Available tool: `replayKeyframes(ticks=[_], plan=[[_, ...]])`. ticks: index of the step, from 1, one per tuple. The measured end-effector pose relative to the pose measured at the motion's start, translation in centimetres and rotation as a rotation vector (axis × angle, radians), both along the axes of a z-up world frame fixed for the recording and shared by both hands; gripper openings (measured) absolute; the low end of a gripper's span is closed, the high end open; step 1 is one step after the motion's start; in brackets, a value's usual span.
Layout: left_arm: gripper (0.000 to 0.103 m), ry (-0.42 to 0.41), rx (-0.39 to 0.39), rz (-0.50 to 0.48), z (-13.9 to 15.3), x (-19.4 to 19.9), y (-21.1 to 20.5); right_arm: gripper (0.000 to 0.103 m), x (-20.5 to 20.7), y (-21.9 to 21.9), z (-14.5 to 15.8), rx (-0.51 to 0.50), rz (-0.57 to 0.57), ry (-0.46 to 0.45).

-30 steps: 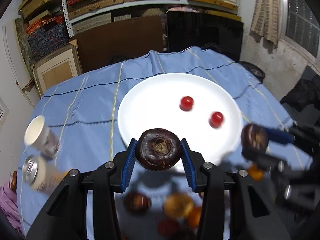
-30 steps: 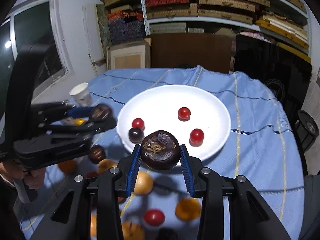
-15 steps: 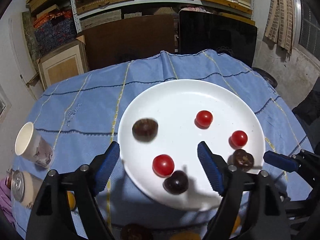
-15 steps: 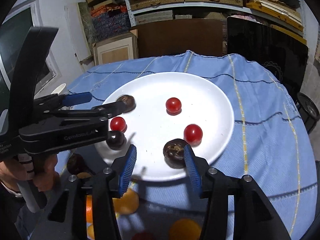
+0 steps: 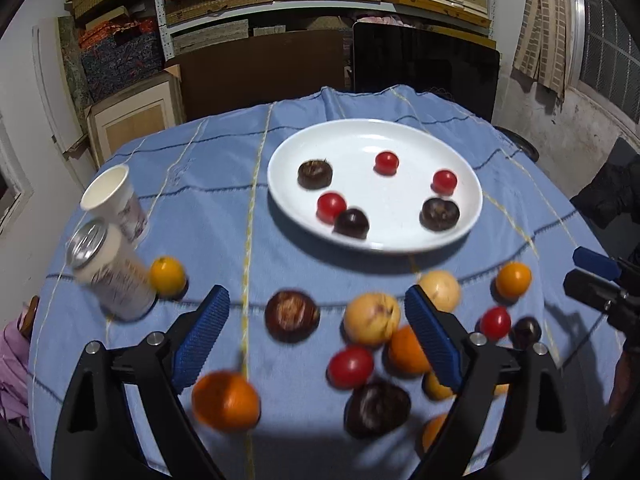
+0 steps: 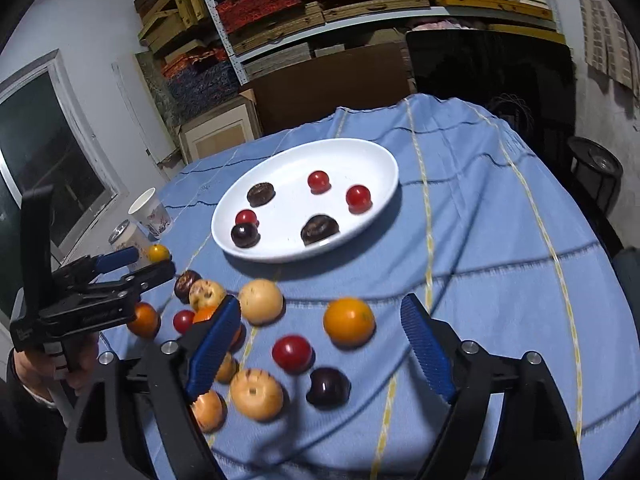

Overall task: Organize fruits
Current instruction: 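Carry both dark brown fruits over the white plate and release them, then grasp a mandarin orange with the left tool while the right tool grasps a pale tan fruit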

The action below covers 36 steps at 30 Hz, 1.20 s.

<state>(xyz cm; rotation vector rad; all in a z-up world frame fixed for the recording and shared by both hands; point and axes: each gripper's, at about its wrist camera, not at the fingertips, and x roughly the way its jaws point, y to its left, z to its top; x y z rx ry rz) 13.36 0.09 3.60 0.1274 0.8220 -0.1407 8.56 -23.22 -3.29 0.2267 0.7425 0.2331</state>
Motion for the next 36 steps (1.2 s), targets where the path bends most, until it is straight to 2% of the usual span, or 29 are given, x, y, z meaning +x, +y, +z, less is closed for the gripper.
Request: replayKeyframes(ticks=[6, 12, 19, 24, 27, 28, 29, 32, 36], plan=[[0.090, 0.022, 0.000, 0.033, -1.6, -4.6, 2.9, 0.087, -3.4, 0.6, -1.4, 0.035, 0.010, 0.016], [0.090, 0.078, 0.014, 0.082, -3.7, -7.0, 5.5, 0.088, -5.6, 2.5, -2.7, 0.033, 0.061, 0.054], [0.090, 0.105, -0.004, 0.105, -4.8, -7.3, 6.8, 0.088, -6.7, 3.6, -3.0, 0.022, 0.097, 0.064], [0.088, 0.139, -0.027, 0.118, -5.3, -5.6, 7.1, 0.089, -7.1, 4.0, -3.1, 0.003, 0.107, 0.062], [0.066, 0.142, -0.019, 0.102, -5.5, -4.4, 6.8, 0.089, -7.2, 4.2, -3.0, -0.026, 0.110, 0.051], [0.056, 0.151, -0.026, 0.098, -5.6, -4.1, 6.8, 0.089, -7.2, 4.4, -2.9, -0.043, 0.117, 0.044], [0.051, 0.166, -0.028, 0.106, -5.9, -3.7, 6.8, 0.089, -7.1, 4.5, -2.8, -0.056, 0.120, 0.039], [0.040, 0.170, -0.019, 0.114, -6.0, -3.3, 6.7, 0.089, -6.6, 4.7, -2.7, -0.083, 0.118, 0.038], [0.040, 0.162, -0.013, 0.103, -6.1, -3.3, 6.6, 0.088, -5.3, 5.8, -2.7, -0.115, 0.140, 0.038]])
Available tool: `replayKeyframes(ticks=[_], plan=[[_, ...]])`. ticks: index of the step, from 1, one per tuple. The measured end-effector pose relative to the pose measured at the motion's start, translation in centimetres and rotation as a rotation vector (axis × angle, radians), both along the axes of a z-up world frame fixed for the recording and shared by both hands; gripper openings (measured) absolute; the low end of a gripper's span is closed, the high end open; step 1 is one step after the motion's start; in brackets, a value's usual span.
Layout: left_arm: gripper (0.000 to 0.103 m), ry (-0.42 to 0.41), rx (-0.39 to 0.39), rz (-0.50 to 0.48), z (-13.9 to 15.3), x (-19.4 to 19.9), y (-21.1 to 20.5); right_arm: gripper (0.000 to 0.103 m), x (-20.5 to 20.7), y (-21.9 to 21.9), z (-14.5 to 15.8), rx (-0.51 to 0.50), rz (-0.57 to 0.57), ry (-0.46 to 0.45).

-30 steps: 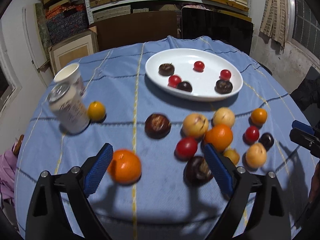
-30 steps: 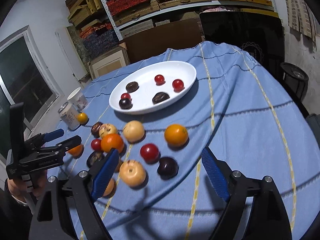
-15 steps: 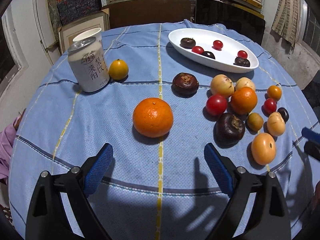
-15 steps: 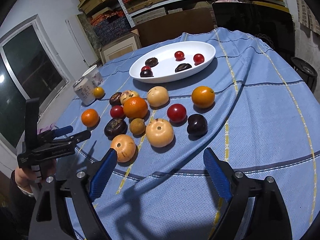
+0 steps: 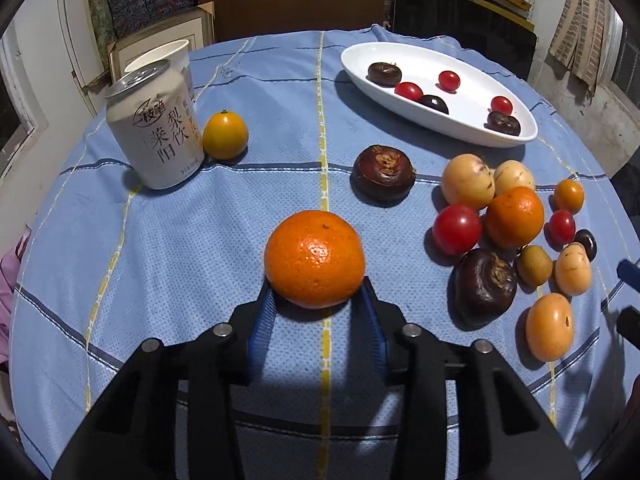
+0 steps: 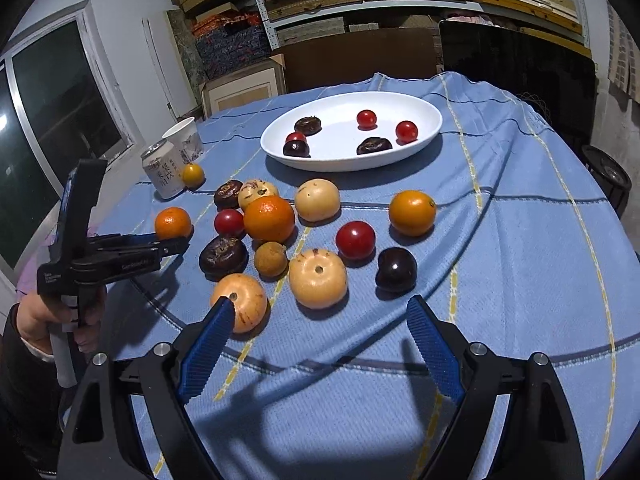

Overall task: Organize fruits
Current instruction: 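Grasp a mandarin orange with the left tool while the right tool grasps a pale tan fruit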

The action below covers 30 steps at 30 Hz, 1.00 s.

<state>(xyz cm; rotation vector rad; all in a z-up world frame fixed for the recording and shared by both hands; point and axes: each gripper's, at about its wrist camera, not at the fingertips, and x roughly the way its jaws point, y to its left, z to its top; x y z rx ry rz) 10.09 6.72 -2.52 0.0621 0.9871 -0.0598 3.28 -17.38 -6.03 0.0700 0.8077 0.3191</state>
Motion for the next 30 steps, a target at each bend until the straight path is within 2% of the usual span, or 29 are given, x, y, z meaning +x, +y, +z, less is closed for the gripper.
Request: replayKeyframes(ticks=[3, 6, 10, 12, 15, 16, 21, 24, 27, 30], plan=[[0.040, -0.001, -0.007, -0.001, 0.0, 0.1, 0.0, 0.083, 1.0, 1.1, -0.2, -0.013, 0.027, 0.007], [0.040, -0.001, -0.011, -0.003, -0.1, 0.2, 0.1, 0.073, 2.2, 2.0, -0.9, -0.016, 0.038, 0.038], [0.040, 0.001, -0.020, -0.003, 0.0, 0.2, 0.2, 0.070, 3.5, 2.1, -1.5, -0.009, 0.005, 0.062], [0.042, -0.001, -0.018, -0.001, 0.0, 0.4, 0.1, 0.064, 4.0, 1.9, -1.8, 0.006, -0.010, 0.071], [0.048, 0.000, -0.023, -0.005, 0.0, 0.8, -0.1, 0.050, 4.7, 1.6, -2.5, 0.024, -0.035, 0.104], [0.048, -0.001, -0.022, -0.003, -0.1, 0.9, -0.2, 0.041, 4.8, 1.6, -2.6, 0.027, -0.034, 0.112], [0.045, -0.010, -0.023, 0.014, 0.0, 1.5, -0.2, 0.041, 4.6, 2.0, -2.6, 0.006, -0.034, 0.093], [0.044, -0.007, -0.033, 0.017, 0.1, 1.3, -0.1, 0.040, 4.4, 1.7, -2.4, 0.027, -0.034, 0.087], [0.044, -0.011, -0.030, 0.020, 0.5, 0.7, -0.1, 0.040, 3.7, 1.5, -1.3, 0.038, -0.028, 0.051], [0.044, -0.053, -0.027, 0.000, 1.9, -0.2, -0.3, 0.040, 3.1, 1.2, 0.0, 0.050, -0.011, 0.018]])
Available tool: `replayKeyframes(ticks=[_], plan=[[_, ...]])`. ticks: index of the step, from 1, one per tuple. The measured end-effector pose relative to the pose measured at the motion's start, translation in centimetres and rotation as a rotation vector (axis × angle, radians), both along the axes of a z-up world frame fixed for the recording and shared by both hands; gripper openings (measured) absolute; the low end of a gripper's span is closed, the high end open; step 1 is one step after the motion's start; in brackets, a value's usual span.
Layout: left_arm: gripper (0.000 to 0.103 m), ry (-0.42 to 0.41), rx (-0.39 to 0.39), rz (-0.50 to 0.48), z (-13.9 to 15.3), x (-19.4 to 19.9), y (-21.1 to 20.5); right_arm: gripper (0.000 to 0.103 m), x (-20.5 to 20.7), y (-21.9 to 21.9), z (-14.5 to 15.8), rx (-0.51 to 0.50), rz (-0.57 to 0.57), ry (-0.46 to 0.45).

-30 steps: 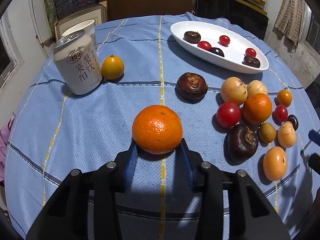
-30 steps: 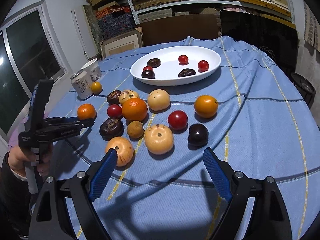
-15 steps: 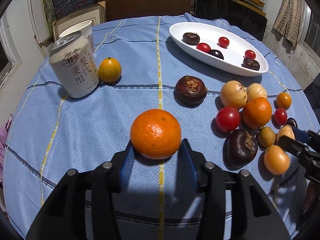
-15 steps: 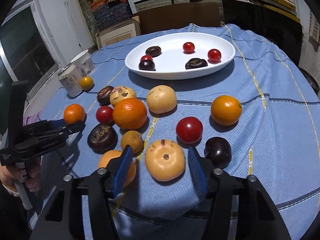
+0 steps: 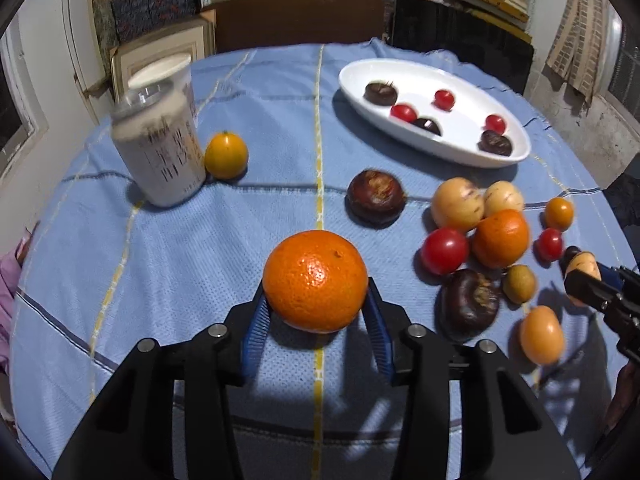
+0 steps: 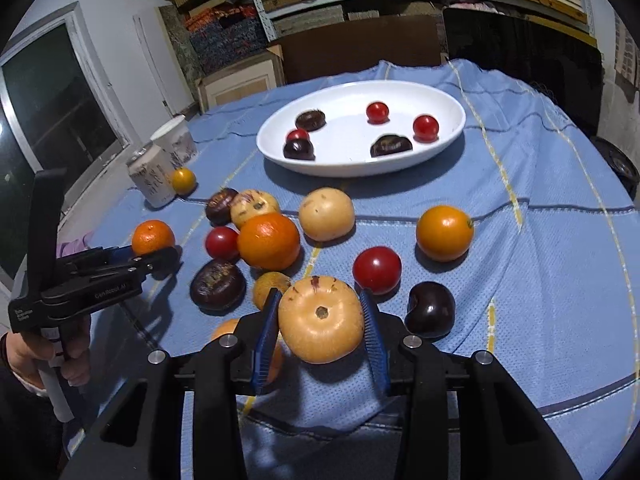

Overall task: Organize fruits
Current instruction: 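Grasp a mandarin orange with the left tool while the right tool grasps a pale tan fruit, then carry the orange and tan fruit over the white plate and release them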

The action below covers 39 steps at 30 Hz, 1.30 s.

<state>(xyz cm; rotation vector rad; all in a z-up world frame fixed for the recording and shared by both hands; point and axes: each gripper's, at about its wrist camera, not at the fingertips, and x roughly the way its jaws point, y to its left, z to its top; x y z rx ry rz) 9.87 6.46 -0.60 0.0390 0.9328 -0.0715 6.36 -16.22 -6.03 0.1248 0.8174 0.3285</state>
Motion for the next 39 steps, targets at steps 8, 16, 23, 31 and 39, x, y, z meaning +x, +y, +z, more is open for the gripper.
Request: replayKeyframes(ticks=[8, 16, 23, 31, 39], plan=[[0.044, -0.087, -0.023, -0.093, 4.9, -0.2, -2.2, 0.040, 0.2, -1.4, 4.1, 0.013, 0.009, -0.098], [0.044, -0.112, -0.033, -0.160, 6.9, 5.1, -6.8, 0.040, 5.5, -2.3, 6.5, 0.012, -0.011, -0.145], [0.044, -0.075, -0.025, -0.154, 5.3, 11.1, -8.8, 0.040, 11.8, -2.2, 5.3, 0.028, -0.030, -0.093], [0.044, -0.033, -0.022, -0.143, 3.4, 16.7, -10.2, 0.040, 17.6, -1.5, 2.7, 0.050, -0.048, -0.003], [0.067, -0.055, -0.028, -0.103, 3.4, 17.1, -9.7, 0.053, 17.2, -2.7, 2.6, 0.124, -0.081, -0.002]])
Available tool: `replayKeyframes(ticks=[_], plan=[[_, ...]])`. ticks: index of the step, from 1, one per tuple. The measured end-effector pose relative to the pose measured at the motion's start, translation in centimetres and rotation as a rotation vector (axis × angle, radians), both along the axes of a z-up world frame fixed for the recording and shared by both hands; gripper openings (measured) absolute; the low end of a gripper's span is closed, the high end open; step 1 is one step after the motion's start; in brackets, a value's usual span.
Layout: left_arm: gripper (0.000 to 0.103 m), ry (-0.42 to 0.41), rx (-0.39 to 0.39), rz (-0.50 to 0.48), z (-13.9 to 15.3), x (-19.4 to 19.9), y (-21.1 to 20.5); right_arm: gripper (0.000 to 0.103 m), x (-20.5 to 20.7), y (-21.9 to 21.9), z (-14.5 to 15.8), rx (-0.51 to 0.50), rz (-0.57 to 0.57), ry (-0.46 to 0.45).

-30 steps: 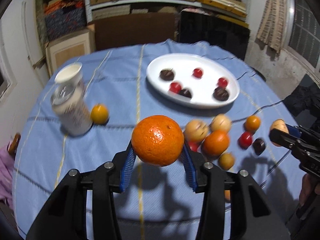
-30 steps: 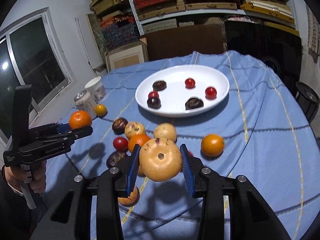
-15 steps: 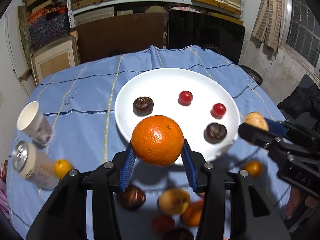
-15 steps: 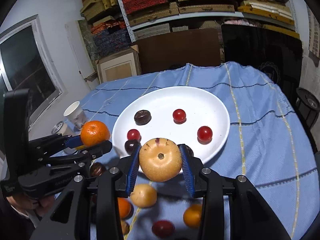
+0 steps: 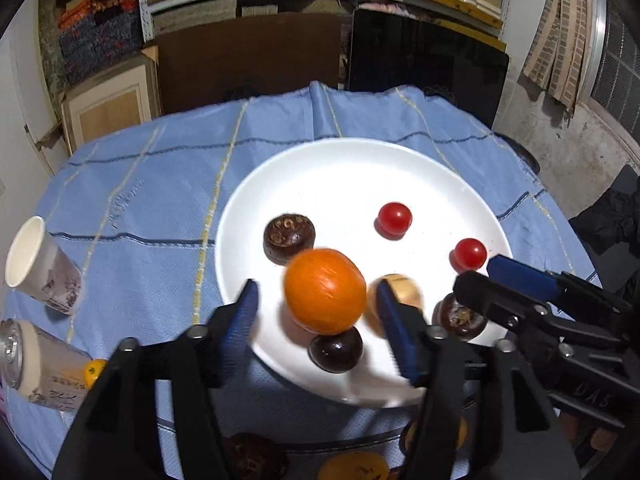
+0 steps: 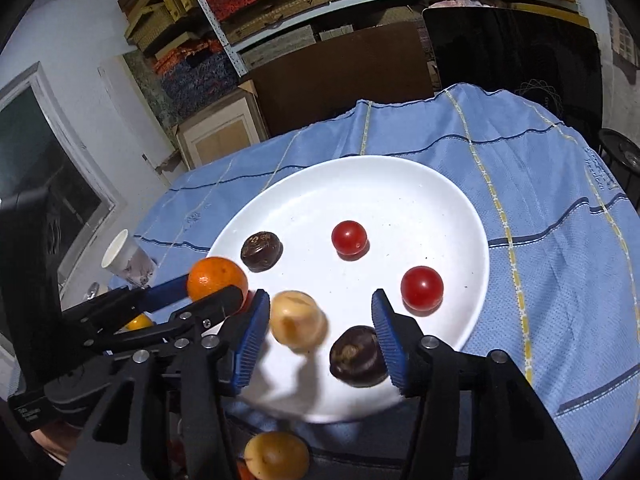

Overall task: Organize fruits
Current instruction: 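Carry the orange and tan fruit over the white plate and release them, then withdraw both open tools from the plate toward the remaining fruits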

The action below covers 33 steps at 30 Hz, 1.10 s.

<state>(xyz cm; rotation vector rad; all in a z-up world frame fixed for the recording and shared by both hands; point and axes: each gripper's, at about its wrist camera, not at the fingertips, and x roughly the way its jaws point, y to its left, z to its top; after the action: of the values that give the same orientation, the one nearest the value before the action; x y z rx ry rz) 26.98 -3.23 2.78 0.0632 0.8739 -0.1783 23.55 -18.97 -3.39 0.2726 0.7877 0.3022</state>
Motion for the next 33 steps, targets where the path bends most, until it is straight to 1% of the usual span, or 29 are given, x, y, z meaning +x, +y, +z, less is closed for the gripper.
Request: replayKeyframes(ticks=[1, 2, 5, 7, 10, 13, 16, 20, 24, 28, 30, 33], plan=[[0.070, -0.028, 0.011, 0.004, 0.5, -0.7, 0.1, 0.053, -0.8, -0.2, 0.2, 0.003, 0.006, -0.005], [0.071, -0.045, 0.018, 0.000, 0.8, -1.4, 0.0, 0.054, -1.4, -0.3, 0.3, 0.006, 0.009, -0.009], [0.073, -0.061, 0.025, -0.022, 1.5, -3.4, 0.2, 0.060, -3.9, -0.7, 0.9, 0.016, 0.017, -0.026], [0.074, -0.058, 0.021, -0.020, 1.6, -4.6, 0.5, 0.061, -5.8, -0.8, 1.3, 0.004, 0.019, -0.045], [0.078, -0.042, 0.021, -0.017, 1.5, -6.3, 1.0, 0.067, -8.4, -1.0, 1.7, -0.004, 0.019, -0.063], [0.078, -0.044, 0.049, 0.006, 1.1, -8.1, 2.1, 0.069, -10.9, -1.1, 2.0, 0.009, 0.015, -0.084], [0.078, -0.036, 0.050, 0.037, 0.6, -9.4, 3.7, 0.069, -12.6, -1.1, 1.6, 0.030, 0.021, -0.086], [0.078, -0.015, 0.053, 0.108, -0.2, -10.4, 6.7, 0.069, -14.0, -0.7, 1.1, 0.074, 0.046, -0.086], [0.078, -0.009, 0.070, 0.153, -0.8, -10.9, 9.2, 0.069, -14.7, 0.2, 0.6, 0.073, 0.081, -0.096], [0.078, -0.030, 0.107, 0.163, -1.4, -10.9, 11.4, 0.069, -15.0, 1.0, 0.0, 0.079, 0.132, -0.090], [0.076, -0.039, 0.121, 0.156, -1.7, -10.5, 12.2, 0.069, -14.9, 1.2, -0.2, 0.087, 0.143, -0.084], [0.075, -0.029, 0.131, 0.161, -2.2, -9.4, 13.1, 0.069, -14.6, 0.8, -0.6, 0.109, 0.147, -0.076]])
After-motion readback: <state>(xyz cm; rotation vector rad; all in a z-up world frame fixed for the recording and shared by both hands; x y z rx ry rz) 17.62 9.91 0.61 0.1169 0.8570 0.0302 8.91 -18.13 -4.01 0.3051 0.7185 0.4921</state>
